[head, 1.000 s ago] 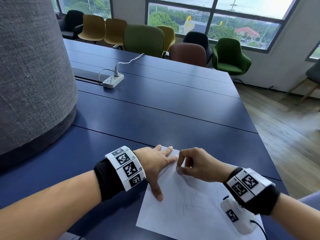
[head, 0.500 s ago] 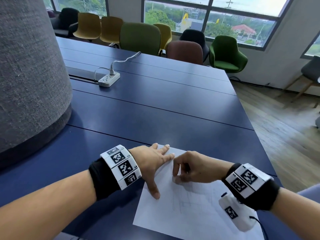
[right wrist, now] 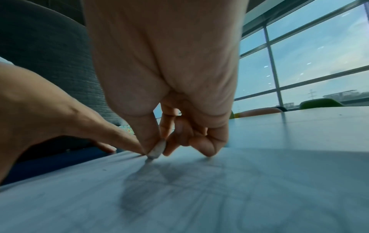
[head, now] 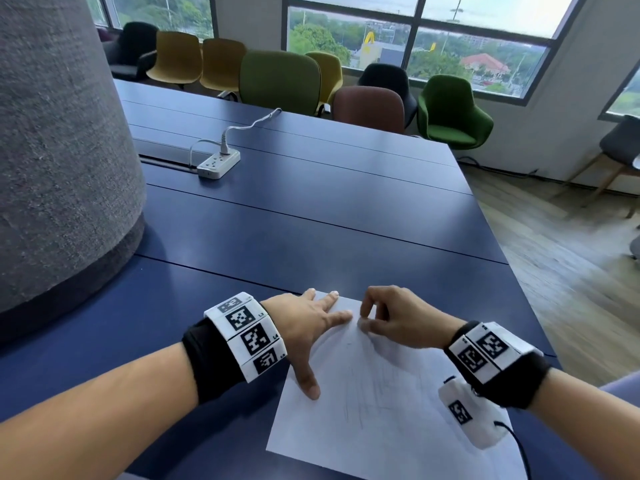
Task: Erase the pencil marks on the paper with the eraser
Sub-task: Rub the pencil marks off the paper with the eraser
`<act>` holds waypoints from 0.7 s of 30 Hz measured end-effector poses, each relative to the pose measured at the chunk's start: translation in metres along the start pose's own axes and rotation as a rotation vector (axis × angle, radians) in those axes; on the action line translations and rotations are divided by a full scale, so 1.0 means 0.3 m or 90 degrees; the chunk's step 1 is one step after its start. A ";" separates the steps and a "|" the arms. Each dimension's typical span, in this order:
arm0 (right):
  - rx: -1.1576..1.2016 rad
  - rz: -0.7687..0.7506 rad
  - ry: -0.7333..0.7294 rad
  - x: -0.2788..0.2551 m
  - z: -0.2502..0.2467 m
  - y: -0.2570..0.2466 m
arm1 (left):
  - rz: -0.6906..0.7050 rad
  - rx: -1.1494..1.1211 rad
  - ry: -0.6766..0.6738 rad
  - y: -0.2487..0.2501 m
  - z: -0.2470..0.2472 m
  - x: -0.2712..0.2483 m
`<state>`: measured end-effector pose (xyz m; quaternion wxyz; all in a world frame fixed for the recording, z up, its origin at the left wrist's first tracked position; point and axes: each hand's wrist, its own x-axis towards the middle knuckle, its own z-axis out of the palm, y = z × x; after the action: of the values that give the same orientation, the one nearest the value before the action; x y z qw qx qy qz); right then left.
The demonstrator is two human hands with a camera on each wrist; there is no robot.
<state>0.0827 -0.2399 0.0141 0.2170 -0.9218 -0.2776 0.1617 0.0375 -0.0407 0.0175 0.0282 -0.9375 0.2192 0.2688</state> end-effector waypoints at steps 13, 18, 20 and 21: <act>0.028 0.016 -0.068 -0.034 0.015 -0.021 | 0.002 0.011 0.004 0.007 -0.006 -0.004; 0.013 -0.008 -0.109 -0.036 0.016 -0.051 | 0.001 0.016 0.000 0.006 -0.007 0.000; 0.018 0.010 -0.044 -0.028 0.026 -0.039 | 0.000 0.015 0.000 0.005 -0.007 0.000; 0.025 0.002 -0.036 -0.036 0.038 -0.041 | -0.001 0.013 0.002 0.005 -0.006 -0.001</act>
<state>0.0638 -0.2334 0.0122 0.2270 -0.9128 -0.2790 0.1934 0.0376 -0.0422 0.0194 0.0376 -0.9377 0.2212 0.2654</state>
